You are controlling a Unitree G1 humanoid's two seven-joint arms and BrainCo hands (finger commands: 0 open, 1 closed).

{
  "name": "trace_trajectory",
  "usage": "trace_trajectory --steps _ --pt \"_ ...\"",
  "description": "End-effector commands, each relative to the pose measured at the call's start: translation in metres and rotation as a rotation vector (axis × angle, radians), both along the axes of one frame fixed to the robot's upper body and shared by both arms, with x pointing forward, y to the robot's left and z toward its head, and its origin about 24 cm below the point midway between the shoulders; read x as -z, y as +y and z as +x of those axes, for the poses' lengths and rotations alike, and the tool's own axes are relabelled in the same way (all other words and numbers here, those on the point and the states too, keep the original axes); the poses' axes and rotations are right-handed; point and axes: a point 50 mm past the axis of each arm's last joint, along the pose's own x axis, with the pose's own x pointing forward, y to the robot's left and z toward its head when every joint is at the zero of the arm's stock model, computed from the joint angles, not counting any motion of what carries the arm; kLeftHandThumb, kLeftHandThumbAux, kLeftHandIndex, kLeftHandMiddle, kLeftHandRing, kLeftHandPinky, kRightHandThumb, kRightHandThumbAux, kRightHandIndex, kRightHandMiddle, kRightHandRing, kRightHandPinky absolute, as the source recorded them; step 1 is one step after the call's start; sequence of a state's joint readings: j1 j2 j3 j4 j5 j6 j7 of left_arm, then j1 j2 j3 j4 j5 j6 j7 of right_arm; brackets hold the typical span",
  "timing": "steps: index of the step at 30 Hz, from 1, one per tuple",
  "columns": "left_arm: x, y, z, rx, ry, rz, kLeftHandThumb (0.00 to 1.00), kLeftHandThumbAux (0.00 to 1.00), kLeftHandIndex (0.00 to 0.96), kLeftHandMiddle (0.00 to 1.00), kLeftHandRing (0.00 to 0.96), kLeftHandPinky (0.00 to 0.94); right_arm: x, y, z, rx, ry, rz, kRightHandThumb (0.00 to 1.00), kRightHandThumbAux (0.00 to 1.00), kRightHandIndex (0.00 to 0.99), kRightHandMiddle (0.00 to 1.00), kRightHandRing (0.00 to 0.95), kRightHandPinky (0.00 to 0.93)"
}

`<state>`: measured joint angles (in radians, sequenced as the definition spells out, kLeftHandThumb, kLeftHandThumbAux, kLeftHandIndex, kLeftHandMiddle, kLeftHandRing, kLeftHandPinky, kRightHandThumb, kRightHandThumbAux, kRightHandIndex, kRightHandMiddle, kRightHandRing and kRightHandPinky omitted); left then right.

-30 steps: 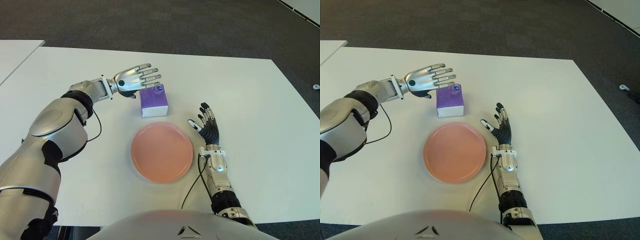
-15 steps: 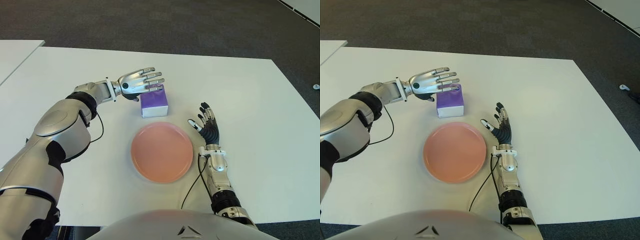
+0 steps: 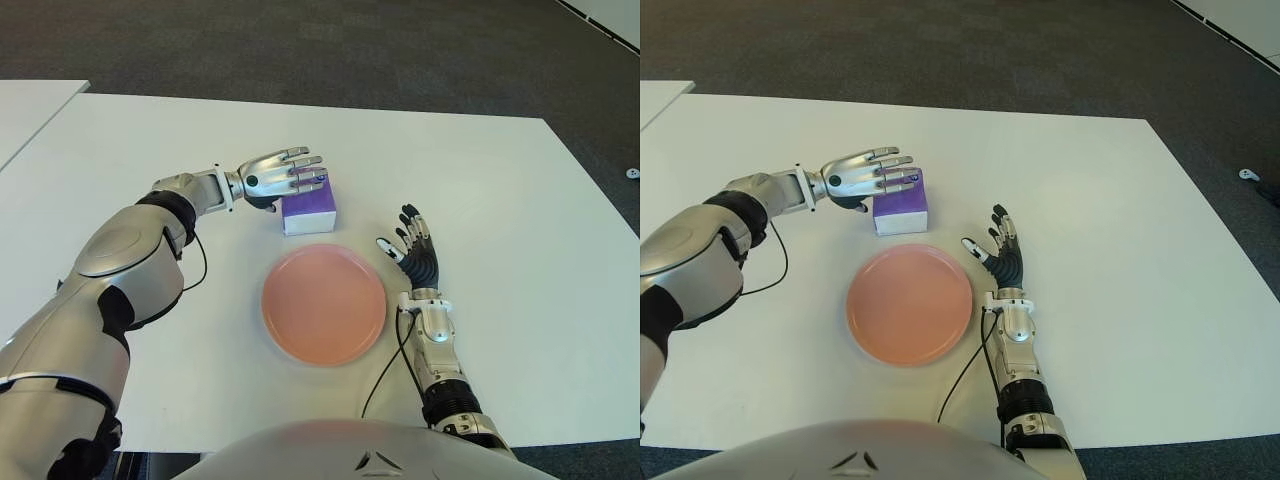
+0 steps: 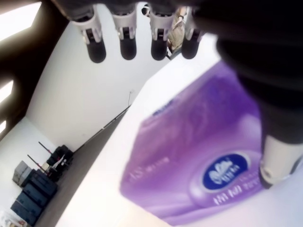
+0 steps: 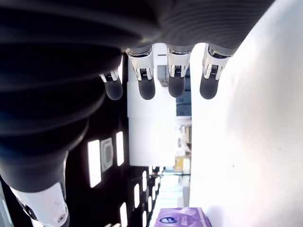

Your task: Put the tissue paper into the plate.

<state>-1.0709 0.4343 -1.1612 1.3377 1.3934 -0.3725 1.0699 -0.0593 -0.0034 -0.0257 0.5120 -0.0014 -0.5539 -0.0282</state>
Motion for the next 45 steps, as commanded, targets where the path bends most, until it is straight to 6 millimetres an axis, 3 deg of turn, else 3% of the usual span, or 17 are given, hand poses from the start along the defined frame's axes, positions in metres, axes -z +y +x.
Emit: trace_trajectory --steps 1,17,38,45 --pt "0.019 0.002 -0.006 -0.031 0.039 0.054 0.092 0.600 0.000 0.000 0.000 0.000 0.065 -0.005 -0.051 0.043 0.338 0.015 0.081 0.733 0.000 0.000 0.000 0.000" --pt "0.041 0.012 -0.013 -0.133 0.094 0.129 0.079 0.585 0.000 0.000 0.000 0.000 0.064 -0.007 -0.053 0.042 0.334 0.023 0.094 0.728 0.000 0.000 0.000 0.000" --pt "0.080 0.029 -0.034 -0.299 0.265 0.210 0.172 0.597 0.000 0.000 0.000 0.000 0.060 -0.006 -0.057 0.051 0.318 0.033 0.119 0.733 0.000 0.000 0.000 0.000" --pt "0.081 0.029 -0.034 -0.319 0.274 0.210 0.209 0.613 0.000 0.000 0.000 0.000 0.059 -0.007 -0.059 0.049 0.313 0.029 0.119 0.725 0.000 0.000 0.000 0.000"
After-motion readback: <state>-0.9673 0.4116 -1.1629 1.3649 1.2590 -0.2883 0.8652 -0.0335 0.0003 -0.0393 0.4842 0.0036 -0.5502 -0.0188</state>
